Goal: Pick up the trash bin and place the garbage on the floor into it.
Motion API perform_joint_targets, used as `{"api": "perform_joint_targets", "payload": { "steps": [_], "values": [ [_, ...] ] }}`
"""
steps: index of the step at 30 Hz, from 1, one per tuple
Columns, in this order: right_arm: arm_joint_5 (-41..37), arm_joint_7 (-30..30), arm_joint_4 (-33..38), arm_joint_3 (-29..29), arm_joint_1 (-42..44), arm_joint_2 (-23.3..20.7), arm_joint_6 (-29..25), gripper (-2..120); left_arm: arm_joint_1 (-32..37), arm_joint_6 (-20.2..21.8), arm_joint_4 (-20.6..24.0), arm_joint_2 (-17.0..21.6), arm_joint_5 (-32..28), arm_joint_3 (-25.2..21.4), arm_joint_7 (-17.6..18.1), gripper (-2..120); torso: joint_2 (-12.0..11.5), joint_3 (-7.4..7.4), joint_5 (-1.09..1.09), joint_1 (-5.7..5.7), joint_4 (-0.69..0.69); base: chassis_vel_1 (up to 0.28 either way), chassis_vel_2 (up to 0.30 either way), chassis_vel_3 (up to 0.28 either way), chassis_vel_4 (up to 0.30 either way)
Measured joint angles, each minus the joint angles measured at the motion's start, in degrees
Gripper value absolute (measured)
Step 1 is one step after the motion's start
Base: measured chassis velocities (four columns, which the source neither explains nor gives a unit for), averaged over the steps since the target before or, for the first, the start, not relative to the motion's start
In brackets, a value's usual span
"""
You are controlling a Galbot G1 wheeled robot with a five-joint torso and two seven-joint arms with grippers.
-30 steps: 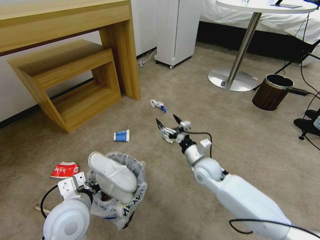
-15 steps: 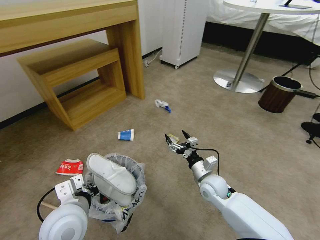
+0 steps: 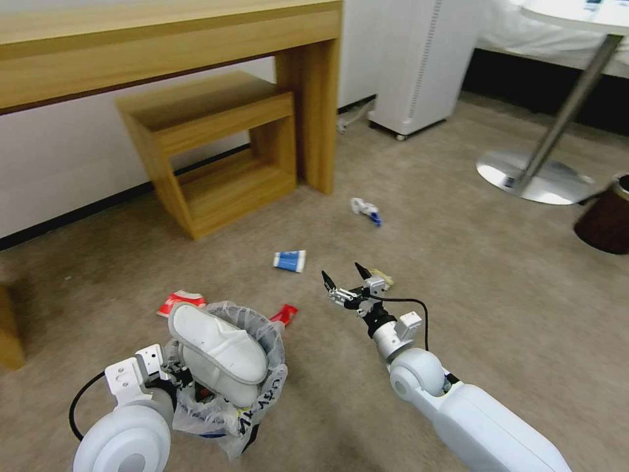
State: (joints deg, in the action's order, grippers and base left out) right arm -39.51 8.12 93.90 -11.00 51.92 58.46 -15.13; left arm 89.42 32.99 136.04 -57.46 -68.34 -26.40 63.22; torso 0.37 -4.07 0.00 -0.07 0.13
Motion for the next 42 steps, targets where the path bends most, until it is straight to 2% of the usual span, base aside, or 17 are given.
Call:
{"api": "perform_joint_targets", "payload": {
  "steps": [15,23,30,42],
  "values": [
    [2.21,1.85,-1.4,-1.01,0.34,0.47,0.22,100,-0.02,0.09,-0.4,-0.63,0.63,0.49,0.22,0,0.0,0.0,0.0,0.01,0.01,0.127,0.127,0.126,0.127],
    [3.39,2.45,-2.73,-1.35,-0.02,0.3,0.5,100,-0.19,0.23,-0.6,-0.49,1.18,0.38,0.92,0,0.0,0.0,0.0,0.0,-0.03,0.114,0.113,0.128,0.115],
    [5.77,3.45,-3.65,-0.85,0.58,0.35,0.47,100,-0.29,0.59,-0.63,-0.49,1.03,0.4,1.18,0,0.0,0.0,0.0,0.0,0.04,0.008,0.026,0.014,0.025],
    [8.28,3.55,-4.07,0.9,2.97,1.69,-0.36,100,-0.1,-0.21,-1.1,-0.62,2.59,1.15,0.82,0,0.0,0.0,0.01,0.0,0.0,0.0,0.0,0.0,0.0]
  ]
}}
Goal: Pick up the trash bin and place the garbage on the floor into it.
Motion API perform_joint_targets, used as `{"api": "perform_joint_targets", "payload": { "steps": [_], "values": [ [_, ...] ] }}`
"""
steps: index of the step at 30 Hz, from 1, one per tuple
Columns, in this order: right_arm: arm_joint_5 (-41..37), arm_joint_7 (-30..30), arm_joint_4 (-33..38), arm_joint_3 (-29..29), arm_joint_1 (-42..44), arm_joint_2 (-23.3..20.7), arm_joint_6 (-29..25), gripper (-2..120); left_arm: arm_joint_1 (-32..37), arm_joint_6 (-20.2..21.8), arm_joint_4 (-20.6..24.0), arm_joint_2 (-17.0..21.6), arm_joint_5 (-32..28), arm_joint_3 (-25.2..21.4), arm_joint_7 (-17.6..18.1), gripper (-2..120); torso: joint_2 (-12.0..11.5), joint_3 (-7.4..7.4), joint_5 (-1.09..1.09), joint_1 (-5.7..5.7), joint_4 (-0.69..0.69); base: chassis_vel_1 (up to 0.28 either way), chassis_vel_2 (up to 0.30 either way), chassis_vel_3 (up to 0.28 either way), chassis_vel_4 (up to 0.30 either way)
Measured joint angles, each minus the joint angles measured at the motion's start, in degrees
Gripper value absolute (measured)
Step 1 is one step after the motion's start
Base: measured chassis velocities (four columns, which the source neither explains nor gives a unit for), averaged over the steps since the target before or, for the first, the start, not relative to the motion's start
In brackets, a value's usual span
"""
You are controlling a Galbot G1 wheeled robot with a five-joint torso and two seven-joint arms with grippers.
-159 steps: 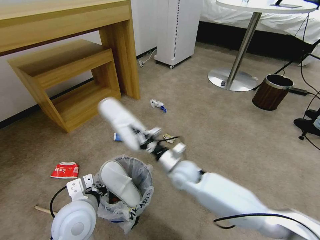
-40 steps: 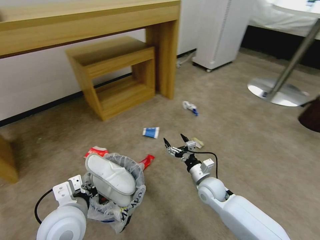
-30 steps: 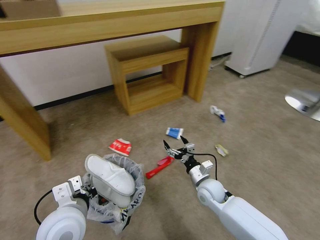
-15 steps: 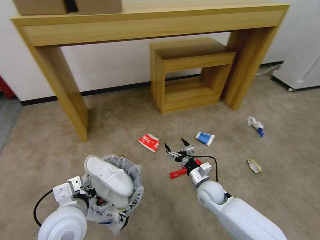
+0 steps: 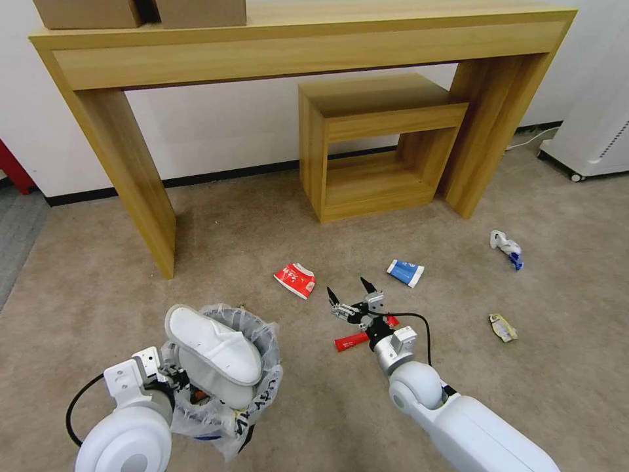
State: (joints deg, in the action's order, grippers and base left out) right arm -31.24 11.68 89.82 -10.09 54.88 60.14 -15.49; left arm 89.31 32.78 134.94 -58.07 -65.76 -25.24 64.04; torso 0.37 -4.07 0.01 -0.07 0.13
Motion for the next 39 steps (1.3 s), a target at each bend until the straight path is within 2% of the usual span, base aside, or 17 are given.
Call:
{"api": "perform_joint_targets", "payload": {
  "steps": [4,10,17,23,39],
  "values": [
    [1.22,1.32,0.16,1.77,0.78,-0.08,0.32,100,-0.07,0.18,0.01,0.02,0.07,0.14,-0.39,0,0.0,0.0,0.0,0.0,0.0,0.0,0.0,0.0,0.0],
    [2.1,3.28,1.65,9.3,3.55,-2.91,1.29,100,-0.69,0.41,-0.14,0.3,-0.13,0.33,-1.05,0,0.0,0.0,0.0,0.0,0.01,0.0,0.0,0.0,0.0],
    [3.5,5.47,3.09,16.2,7.87,-3.98,3.09,100,-0.95,0.39,-0.35,0.39,-0.12,0.59,-0.98,0,0.0,0.0,0.0,0.0,0.01,0.0,0.0,0.0,0.0],
    [3.76,6.1,3.95,17.84,10.44,-3.39,4.11,100,-0.44,-0.61,-0.48,0.33,1.12,0.62,-1.43,0,0.0,0.0,0.0,0.0,0.01,0.0,0.0,0.0,0.0],
    [4.44,5.86,3.67,16.45,10.49,-2.16,3.61,100,-0.01,-1.09,0.28,0.91,-0.17,0.34,-1.39,0,0.0,0.0,-0.01,0.0,0.0,0.01,0.01,0.01,0.011]
  ]
}}
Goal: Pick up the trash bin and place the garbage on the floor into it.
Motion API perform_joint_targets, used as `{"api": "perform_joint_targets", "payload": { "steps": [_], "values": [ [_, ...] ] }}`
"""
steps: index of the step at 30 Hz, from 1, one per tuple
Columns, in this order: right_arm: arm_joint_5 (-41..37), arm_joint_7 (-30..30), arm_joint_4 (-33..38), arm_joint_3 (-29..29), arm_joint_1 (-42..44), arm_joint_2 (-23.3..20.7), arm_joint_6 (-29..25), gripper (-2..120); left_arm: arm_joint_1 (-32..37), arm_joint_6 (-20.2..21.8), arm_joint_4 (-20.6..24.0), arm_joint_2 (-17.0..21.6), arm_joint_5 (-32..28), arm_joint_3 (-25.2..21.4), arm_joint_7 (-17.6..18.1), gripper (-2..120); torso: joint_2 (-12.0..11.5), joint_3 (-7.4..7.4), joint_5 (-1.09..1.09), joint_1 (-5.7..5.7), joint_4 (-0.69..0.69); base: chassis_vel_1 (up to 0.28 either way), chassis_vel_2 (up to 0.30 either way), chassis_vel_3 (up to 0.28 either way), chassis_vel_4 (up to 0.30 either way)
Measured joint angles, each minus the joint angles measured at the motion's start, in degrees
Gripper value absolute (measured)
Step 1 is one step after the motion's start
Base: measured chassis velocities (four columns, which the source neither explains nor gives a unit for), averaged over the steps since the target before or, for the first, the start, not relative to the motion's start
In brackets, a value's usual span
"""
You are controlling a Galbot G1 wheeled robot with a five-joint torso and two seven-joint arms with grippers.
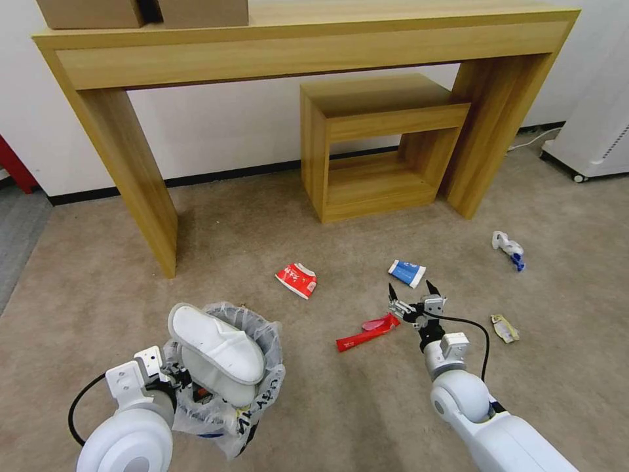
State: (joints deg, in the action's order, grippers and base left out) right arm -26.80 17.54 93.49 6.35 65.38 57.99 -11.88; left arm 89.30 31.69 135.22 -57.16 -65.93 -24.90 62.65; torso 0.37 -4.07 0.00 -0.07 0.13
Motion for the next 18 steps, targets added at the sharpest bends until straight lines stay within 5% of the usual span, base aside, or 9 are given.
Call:
{"api": "perform_joint_targets", "payload": {
  "steps": [18],
  "values": [
    [-0.09,-0.17,-1.24,-0.56,-1.23,-0.93,-0.31,100,-1.43,-0.27,-1.09,0.63,-1.6,0.15,0.31,0,0.0,0.0,-0.01,0.0,0.0,0.079,0.079,0.084,0.082]
  ]
}}
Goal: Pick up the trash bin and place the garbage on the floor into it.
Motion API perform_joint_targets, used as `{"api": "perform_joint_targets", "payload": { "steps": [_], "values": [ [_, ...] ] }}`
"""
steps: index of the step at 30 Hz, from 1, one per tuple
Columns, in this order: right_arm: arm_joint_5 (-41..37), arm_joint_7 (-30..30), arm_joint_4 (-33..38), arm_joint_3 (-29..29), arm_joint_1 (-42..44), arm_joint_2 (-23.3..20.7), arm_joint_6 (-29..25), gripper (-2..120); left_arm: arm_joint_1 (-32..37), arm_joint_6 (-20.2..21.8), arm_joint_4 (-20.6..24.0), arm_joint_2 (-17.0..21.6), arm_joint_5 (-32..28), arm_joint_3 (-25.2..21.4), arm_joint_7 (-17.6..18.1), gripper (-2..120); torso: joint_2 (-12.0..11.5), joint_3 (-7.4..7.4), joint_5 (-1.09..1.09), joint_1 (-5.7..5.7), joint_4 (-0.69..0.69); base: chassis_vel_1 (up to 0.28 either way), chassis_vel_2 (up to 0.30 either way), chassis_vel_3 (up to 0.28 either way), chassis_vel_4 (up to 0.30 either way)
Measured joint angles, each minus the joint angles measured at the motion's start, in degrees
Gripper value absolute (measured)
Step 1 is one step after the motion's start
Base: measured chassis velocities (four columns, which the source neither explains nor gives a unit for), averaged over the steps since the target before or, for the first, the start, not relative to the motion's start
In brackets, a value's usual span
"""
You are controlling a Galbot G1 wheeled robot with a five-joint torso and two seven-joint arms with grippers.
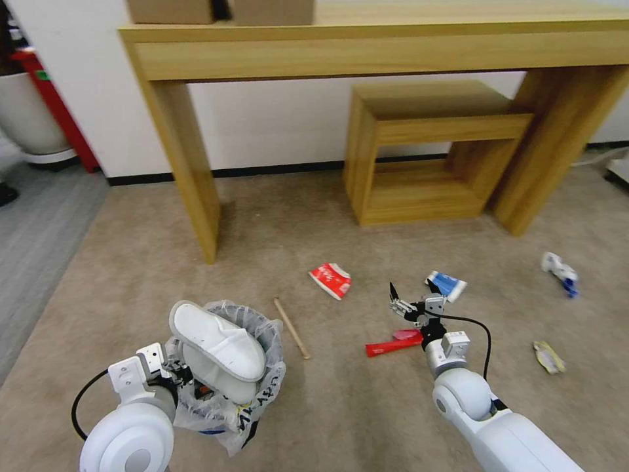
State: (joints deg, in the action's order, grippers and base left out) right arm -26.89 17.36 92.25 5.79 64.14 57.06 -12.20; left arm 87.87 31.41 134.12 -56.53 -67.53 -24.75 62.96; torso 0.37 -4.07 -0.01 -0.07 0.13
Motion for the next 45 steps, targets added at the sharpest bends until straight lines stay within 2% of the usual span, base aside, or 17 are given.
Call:
{"api": "perform_joint_targets", "payload": {
  "steps": [14,17,30,45],
  "values": [
    [2.69,1.73,-0.67,1.23,0.37,0.44,0.41,100,-1.04,0.37,-0.68,0.61,-0.55,0.06,0.73,0,0.0,0.0,0.01,0.0,-0.02,0.098,0.103,0.096,0.105],
    [3.33,1.85,0.04,4.06,2.35,0.75,0.07,100,-1.09,0.43,-0.95,0.59,-0.72,0.16,0.81,0,0.0,0.0,0.01,0.0,0.04,0.0,0.0,0.0,0.0],
    [3.76,5.64,1.33,11.93,7.61,1.0,1.22,100,-1.15,0.45,-1.06,0.56,0.11,0.58,0.4,0,0.0,0.0,0.01,0.0,0.0,0.0,0.0,0.0,0.0],
    [5.17,6.27,0.57,15.9,9.75,-0.76,1.45,100,-1.21,1.35,-0.96,1.26,-0.86,0.73,-0.03,0,0.0,0.0,0.0,0.0,-0.01,0.0,0.0,0.0,0.0]
  ]
}}
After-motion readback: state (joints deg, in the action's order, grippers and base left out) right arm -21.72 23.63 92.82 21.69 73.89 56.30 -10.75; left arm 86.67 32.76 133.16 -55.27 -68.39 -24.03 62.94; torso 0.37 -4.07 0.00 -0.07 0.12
